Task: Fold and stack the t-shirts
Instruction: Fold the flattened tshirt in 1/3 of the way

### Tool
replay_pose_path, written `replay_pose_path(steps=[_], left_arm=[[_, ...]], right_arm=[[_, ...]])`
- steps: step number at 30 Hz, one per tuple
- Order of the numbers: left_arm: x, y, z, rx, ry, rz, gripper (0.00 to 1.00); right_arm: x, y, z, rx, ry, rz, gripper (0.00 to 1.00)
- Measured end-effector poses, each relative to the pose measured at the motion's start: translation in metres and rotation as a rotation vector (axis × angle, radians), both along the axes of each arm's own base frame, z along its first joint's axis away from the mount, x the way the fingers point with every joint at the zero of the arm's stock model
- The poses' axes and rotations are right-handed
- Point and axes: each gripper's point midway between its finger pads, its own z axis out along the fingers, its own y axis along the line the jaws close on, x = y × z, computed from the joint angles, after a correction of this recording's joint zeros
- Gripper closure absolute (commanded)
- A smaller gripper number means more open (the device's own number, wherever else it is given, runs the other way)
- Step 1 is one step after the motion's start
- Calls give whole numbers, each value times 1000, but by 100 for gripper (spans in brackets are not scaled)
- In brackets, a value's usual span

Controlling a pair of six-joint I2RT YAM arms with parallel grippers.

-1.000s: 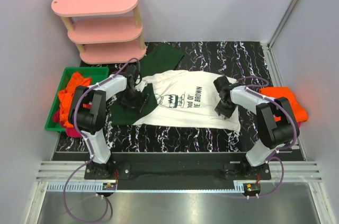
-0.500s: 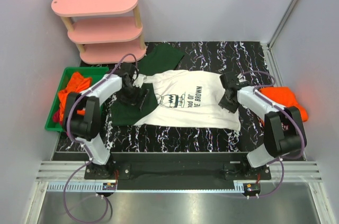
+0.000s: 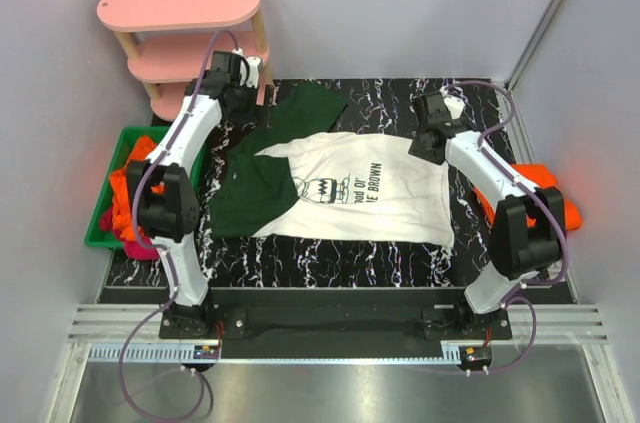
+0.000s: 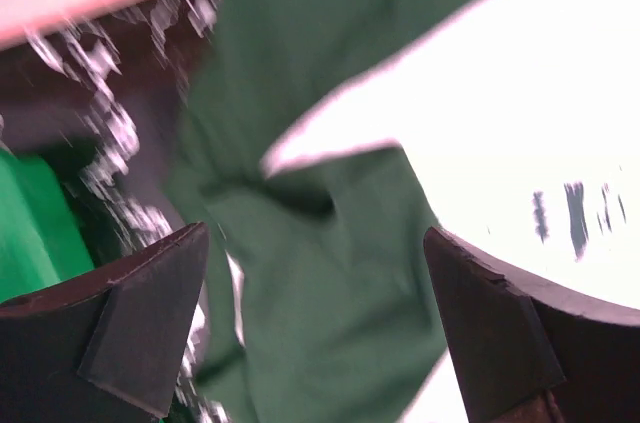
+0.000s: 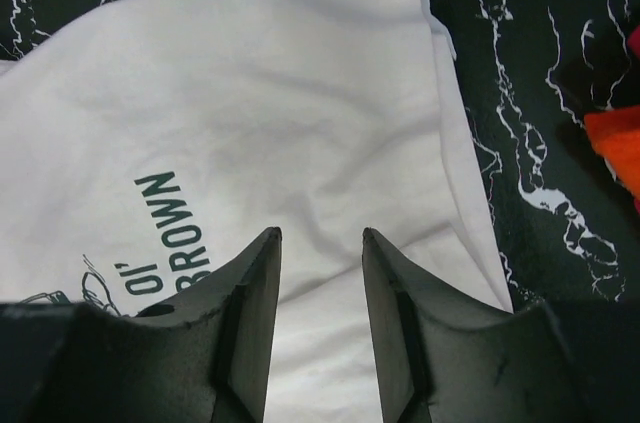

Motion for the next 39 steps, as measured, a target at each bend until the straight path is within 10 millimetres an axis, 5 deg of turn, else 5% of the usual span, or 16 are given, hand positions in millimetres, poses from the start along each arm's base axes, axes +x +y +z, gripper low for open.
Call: replay_pose_path(steps=[6,11,14,21,32,39], left_arm=[[53,0,-23,33,-3,30,4],[55,0,-46,49,46,28,6],[41,2,-57,57,78,17,7],[-45,16,-99,108,275,-30,13],[-58,17,-130,140,364,-33,15],[-90,19,-153,215,467,-83,16]], right_arm=[[48,7,5,-50,-21,56,55],[78,10,-2,-65,-25,77,58],[71,9,-14,-65,10,80,58],[29,3,-68,-57,147,82,60],[26,10,-95,-12,189,62,60],[12,11,-115,18,233,19,61]])
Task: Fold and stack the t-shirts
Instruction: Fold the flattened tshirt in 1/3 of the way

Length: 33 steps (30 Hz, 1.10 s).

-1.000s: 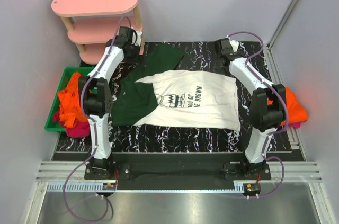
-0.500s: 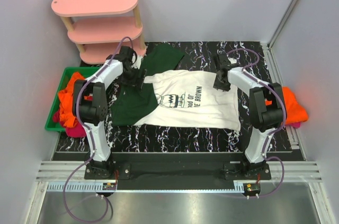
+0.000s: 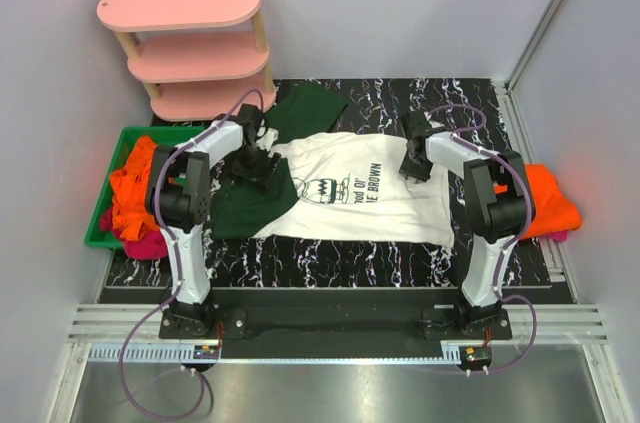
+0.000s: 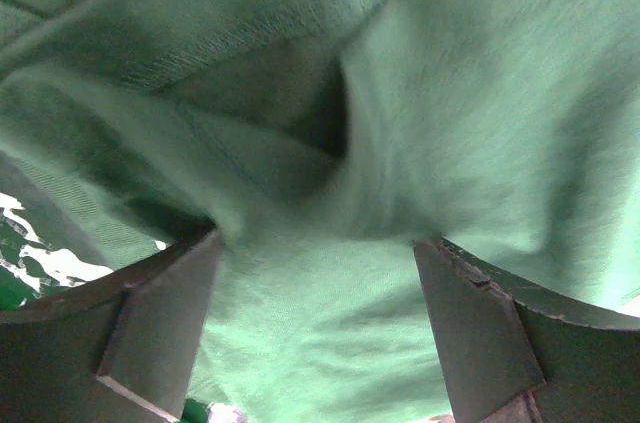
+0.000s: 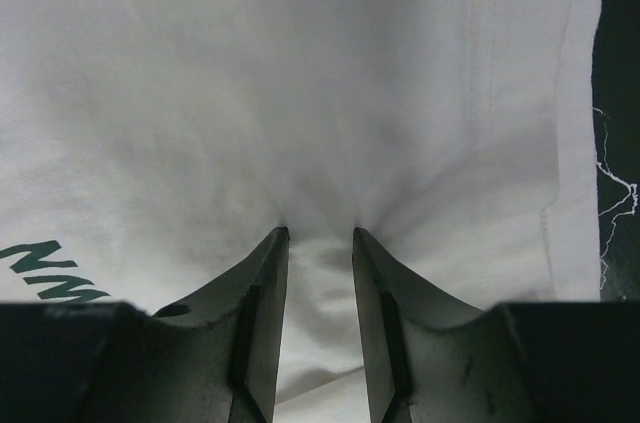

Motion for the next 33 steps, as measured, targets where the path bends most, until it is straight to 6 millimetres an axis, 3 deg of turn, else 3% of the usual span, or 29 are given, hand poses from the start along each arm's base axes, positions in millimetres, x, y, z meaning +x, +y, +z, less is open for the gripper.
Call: replay_pose_path(steps=[9,24,33], left_arm=[[-30,3,-3,37,73,-97,17],[-111,14,0,36,271,-195,17],[-134,15,11,13,313,-218,17]], right_arm=[[-18,-3,0,22,14,-64,61],[-87,-13,-1,13,197,-95,58],[-121,-15,-1,36,263,-101,58]])
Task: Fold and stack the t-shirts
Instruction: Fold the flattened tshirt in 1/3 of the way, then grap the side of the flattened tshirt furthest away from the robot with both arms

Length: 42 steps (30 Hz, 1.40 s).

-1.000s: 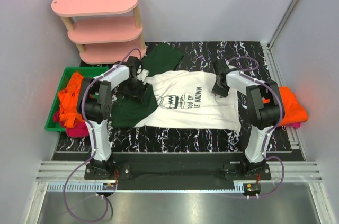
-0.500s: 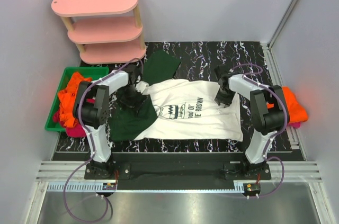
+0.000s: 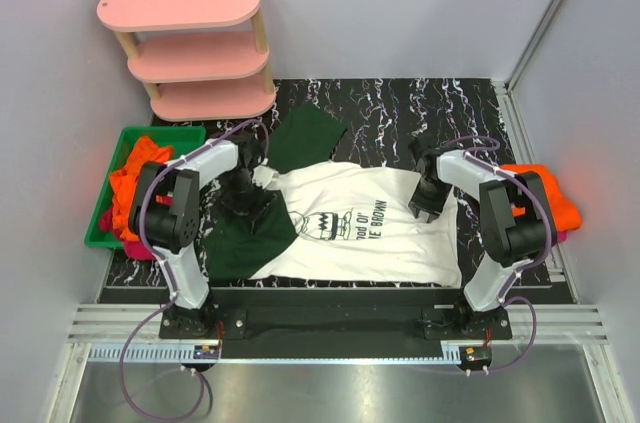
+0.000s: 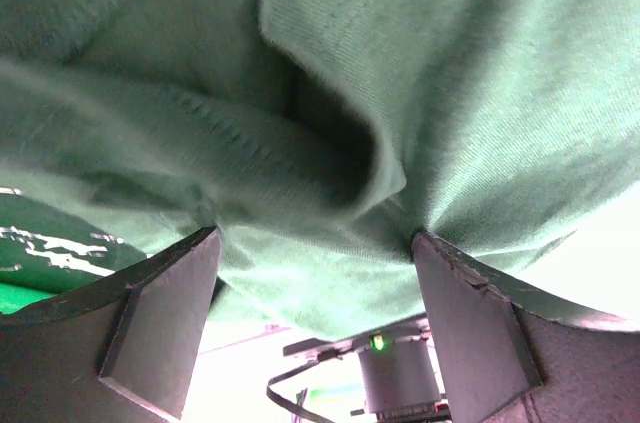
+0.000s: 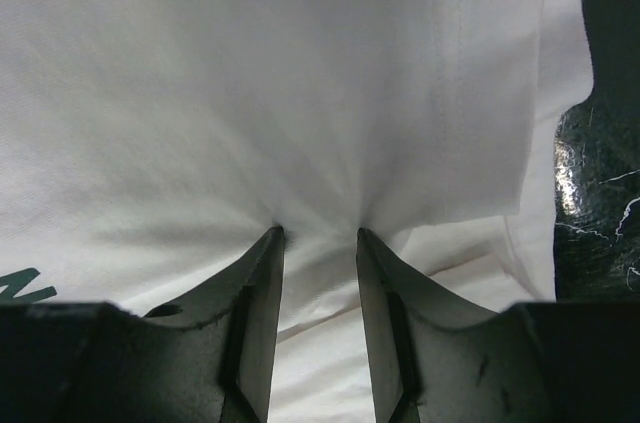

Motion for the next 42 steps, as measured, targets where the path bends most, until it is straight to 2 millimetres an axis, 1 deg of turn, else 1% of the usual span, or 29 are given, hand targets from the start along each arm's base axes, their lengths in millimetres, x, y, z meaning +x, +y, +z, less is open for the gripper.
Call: replay_pose_path(steps=[2,3,4,5,7,8,9,10,13,14,15,16,17,18,19,20,21,22,24,25,27,28,30,33,36,38,41,42], left_arm=[[-1,0,3,-1,-2,0,16],[0,0,4,-2,-5,0,15],[1,-1,7,-4,-9,0,13],[6,-2,11,-9,-24,1,12],[22,-6,24,-23,-75,3,11],[38,-11,35,-35,-125,10,10],[58,-16,49,-54,-192,20,10],[80,-22,67,-75,-264,30,10],[158,-41,128,-145,-512,74,11],[179,-46,143,-162,-572,88,11],[206,-51,159,-179,-647,103,11],[233,-57,170,-197,-713,118,11],[253,-61,174,-206,-755,126,11],[271,-64,172,-209,-780,133,12],[284,-66,164,-206,-789,137,12],[296,-69,152,-201,-788,137,12],[305,-70,135,-192,-777,133,12],[309,-72,116,-178,-754,125,12],[309,-72,77,-146,-695,100,12],[306,-73,61,-134,-666,88,12],[298,-73,35,-115,-610,62,12],[296,-73,28,-110,-596,54,12],[296,-77,23,-112,-594,44,12],[303,-81,25,-123,-623,40,11],[311,-83,27,-130,-648,41,9],[314,-84,25,-131,-655,41,9],[313,-83,17,-125,-644,36,12],[311,-82,14,-120,-636,34,14]], right_arm=[[-1,-1,0,-3,4,1,56],[-1,-1,1,-6,5,1,54],[-1,-2,3,-11,3,2,52],[2,-4,8,-23,-4,7,52],[16,-4,20,-31,-40,20,50],[30,-3,33,-38,-81,29,50],[43,-1,43,-35,-119,35,50],[59,1,58,-36,-172,43,50],[104,9,106,-20,-336,64,50],[115,12,119,-13,-379,70,50],[122,13,128,-9,-407,75,50],[128,15,136,-6,-433,81,50],[132,16,142,-4,-451,87,50],[134,16,144,-5,-458,92,50],[133,15,143,-8,-454,98,51],[133,15,142,-10,-449,102,51],[132,15,140,-14,-443,108,51],[132,15,138,-16,-439,112,51],[128,13,132,-22,-423,120,51],[126,13,129,-25,-413,123,51],[122,12,123,-28,-395,125,51],[121,11,121,-30,-389,126,51],[120,11,119,-30,-384,126,52],[119,11,118,-30,-383,126,51],[116,10,113,-33,-368,127,51],[112,9,108,-36,-355,127,51],[108,8,102,-39,-336,128,52],[107,8,101,-40,-332,128,52]])
